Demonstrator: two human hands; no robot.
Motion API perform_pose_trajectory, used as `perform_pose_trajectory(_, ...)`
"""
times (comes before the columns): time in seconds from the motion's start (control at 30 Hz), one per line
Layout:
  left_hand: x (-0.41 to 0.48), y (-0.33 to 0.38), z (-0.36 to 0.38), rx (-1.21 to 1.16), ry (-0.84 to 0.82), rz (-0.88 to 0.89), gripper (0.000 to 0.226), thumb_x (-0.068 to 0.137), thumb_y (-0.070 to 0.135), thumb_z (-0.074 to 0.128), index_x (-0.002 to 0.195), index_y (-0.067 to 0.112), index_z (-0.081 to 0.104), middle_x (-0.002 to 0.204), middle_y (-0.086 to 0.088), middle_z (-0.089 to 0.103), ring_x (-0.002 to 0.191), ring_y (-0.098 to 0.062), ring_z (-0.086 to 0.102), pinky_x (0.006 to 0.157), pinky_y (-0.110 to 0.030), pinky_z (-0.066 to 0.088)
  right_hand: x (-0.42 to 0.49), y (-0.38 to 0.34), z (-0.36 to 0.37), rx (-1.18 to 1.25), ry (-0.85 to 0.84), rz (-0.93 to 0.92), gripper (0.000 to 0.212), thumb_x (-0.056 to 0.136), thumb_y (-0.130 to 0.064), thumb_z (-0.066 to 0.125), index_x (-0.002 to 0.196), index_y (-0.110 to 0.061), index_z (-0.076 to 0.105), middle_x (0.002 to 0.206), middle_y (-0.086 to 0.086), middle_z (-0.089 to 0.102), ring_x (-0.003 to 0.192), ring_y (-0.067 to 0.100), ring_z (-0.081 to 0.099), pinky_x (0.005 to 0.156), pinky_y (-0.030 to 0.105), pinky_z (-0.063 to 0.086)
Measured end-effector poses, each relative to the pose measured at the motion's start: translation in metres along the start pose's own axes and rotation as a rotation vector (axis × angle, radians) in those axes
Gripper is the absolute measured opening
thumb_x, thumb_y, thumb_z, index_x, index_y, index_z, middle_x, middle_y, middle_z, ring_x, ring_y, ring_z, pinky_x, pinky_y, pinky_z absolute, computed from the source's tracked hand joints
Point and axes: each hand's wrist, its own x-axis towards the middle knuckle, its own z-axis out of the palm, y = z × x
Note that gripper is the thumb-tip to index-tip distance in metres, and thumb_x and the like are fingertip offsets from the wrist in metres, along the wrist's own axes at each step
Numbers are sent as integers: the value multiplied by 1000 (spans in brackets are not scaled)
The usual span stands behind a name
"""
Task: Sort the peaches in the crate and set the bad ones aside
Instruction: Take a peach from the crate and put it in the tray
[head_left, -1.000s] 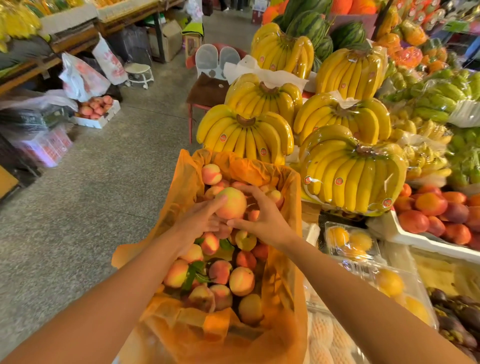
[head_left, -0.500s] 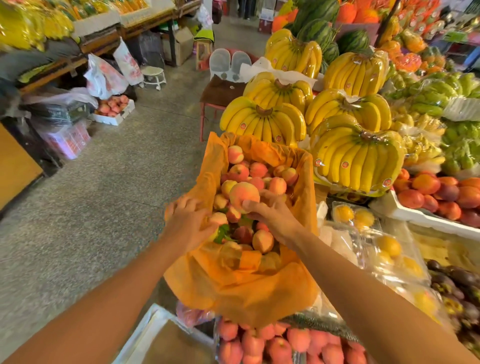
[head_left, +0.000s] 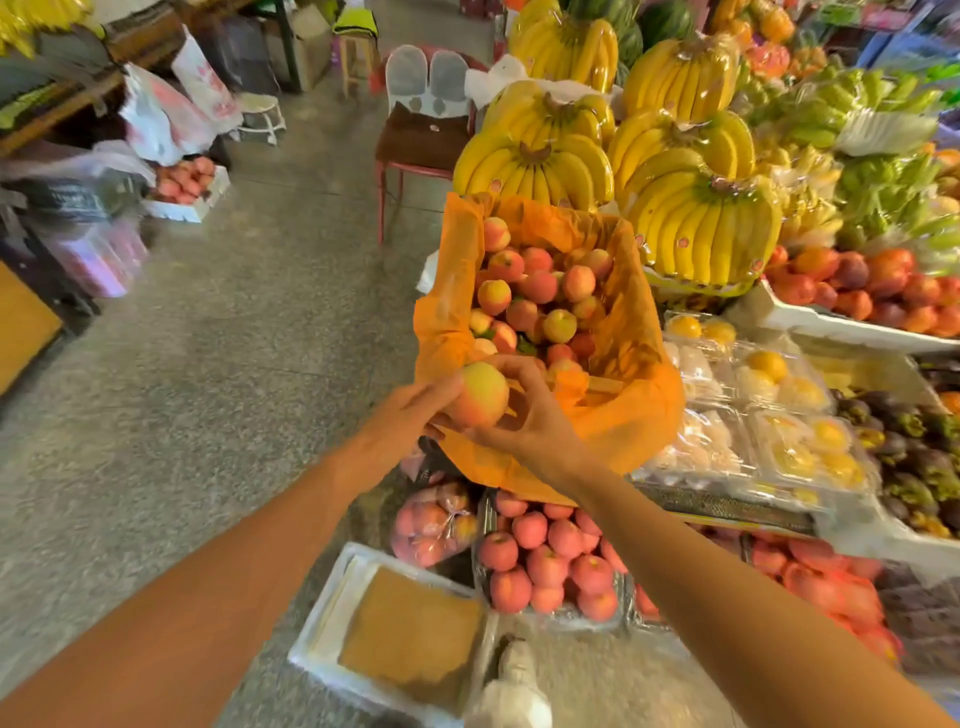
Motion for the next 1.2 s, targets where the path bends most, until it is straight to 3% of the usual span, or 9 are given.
perform_pose_trajectory(0.17,-39,-35,-16,-97,22,-88,30,90,30,57,110,8,65,99,-12,69,85,-17,69,78,-29,57,-23,31,44,-99,-40,55,69,69,-2,83,121,-16,40,119,1,52,105,11,55,87,28,52)
perform_pose_trajectory(0.3,-60,-92,-23,-67,58,-224,26,91,22,61,110,4,64,104,-19,68,87,-21,68,78,-31,56,-38,79,73,-190,-136,130,72,64,-20,87,122,-11,44,118,4,55,107,15,55,83,24,50)
perform_pose_trajectory(0.47,-71,-183,-14,-69,149,-347,49,58,42,79,96,15,64,86,-4,66,75,-9,62,67,-23,51,-51,169,113,-282,-261,243,84,61,-36,79,133,-12,44,128,7,51,117,18,53,93,28,47)
perform_pose_trajectory(0.53,-67,-226,-8,-72,174,-379,36,65,43,78,90,20,64,80,3,66,71,-5,62,67,-24,49,-51,210,124,-335,-290,275,80,60,-29,82,129,-10,46,123,8,53,111,19,54,92,29,47)
perform_pose_trajectory(0.6,-60,-278,-9,-60,206,-434,14,87,24,68,96,14,65,86,-1,65,82,-11,61,69,-23,45,-47,257,132,-357,-318,333,72,62,-4,84,124,-3,47,115,8,53,102,17,53,86,19,44)
perform_pose_trajectory(0.67,-55,-335,-15,120,226,-473,21,93,18,60,110,8,64,102,-6,63,97,-16,57,75,-22,41,-44,308,141,-391,-328,369,70,61,5,83,121,-1,47,114,9,51,101,16,51,80,13,42)
perform_pose_trajectory(0.77,-55,-426,-24,336,238,-541,29,93,20,60,119,7,62,121,-7,61,113,-24,57,87,-25,39,-43,390,159,-462,-336,461,70,58,-10,87,118,-14,51,115,5,54,105,20,54,86,30,48)
perform_pose_trajectory(0.93,-46,-560,-31,683,280,-598,44,90,30,60,131,17,53,137,-10,52,126,-28,46,102,-38,38,-39,513,189,-587,-364,477,69,55,-25,86,115,-24,53,113,-3,54,104,17,53,79,25,46)
perform_pose_trajectory(1.2,-18,-735,-42,898,214,-762,66,92,46,52,148,23,25,159,-9,7,145,-35,3,116,-50,12,-17,685,257,-700,-385,439,73,62,-23,86,124,-13,50,122,5,53,113,25,52,90,34,46)
